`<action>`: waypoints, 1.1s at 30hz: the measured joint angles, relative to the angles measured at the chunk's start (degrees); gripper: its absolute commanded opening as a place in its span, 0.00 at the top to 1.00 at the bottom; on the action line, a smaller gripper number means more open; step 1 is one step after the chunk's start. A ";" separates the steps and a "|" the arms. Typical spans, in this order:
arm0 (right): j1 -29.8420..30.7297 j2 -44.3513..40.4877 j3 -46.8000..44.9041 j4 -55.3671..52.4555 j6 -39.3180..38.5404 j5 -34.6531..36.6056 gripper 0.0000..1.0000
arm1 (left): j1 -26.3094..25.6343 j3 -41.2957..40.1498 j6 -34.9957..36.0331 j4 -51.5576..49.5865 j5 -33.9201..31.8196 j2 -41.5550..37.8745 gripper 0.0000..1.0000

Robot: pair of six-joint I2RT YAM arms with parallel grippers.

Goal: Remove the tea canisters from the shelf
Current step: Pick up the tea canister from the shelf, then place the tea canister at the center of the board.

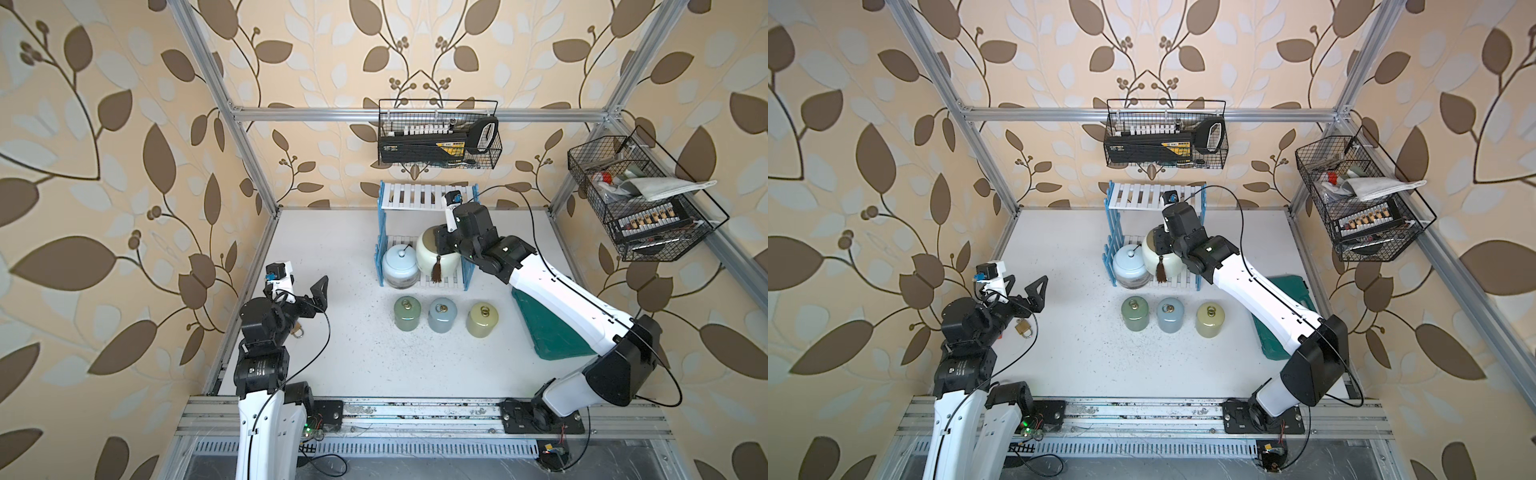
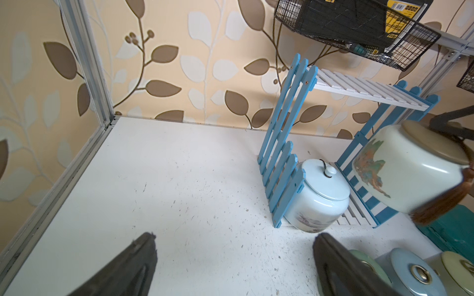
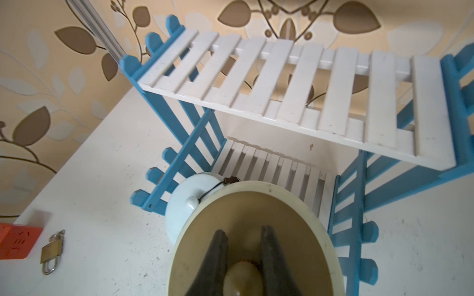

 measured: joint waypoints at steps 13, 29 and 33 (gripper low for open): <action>13.66 1.53 4.61 -1.38 0.39 -0.11 1.00 | 0.35 1.14 0.02 -1.11 -7.61 -0.07 0.01; 24.55 14.97 7.61 4.94 0.20 -2.78 1.00 | 0.35 1.49 0.00 -1.92 -9.16 -0.33 0.01; 24.59 18.03 7.61 7.67 0.17 -4.02 1.00 | 0.33 1.68 0.00 -2.12 -9.70 -0.31 0.01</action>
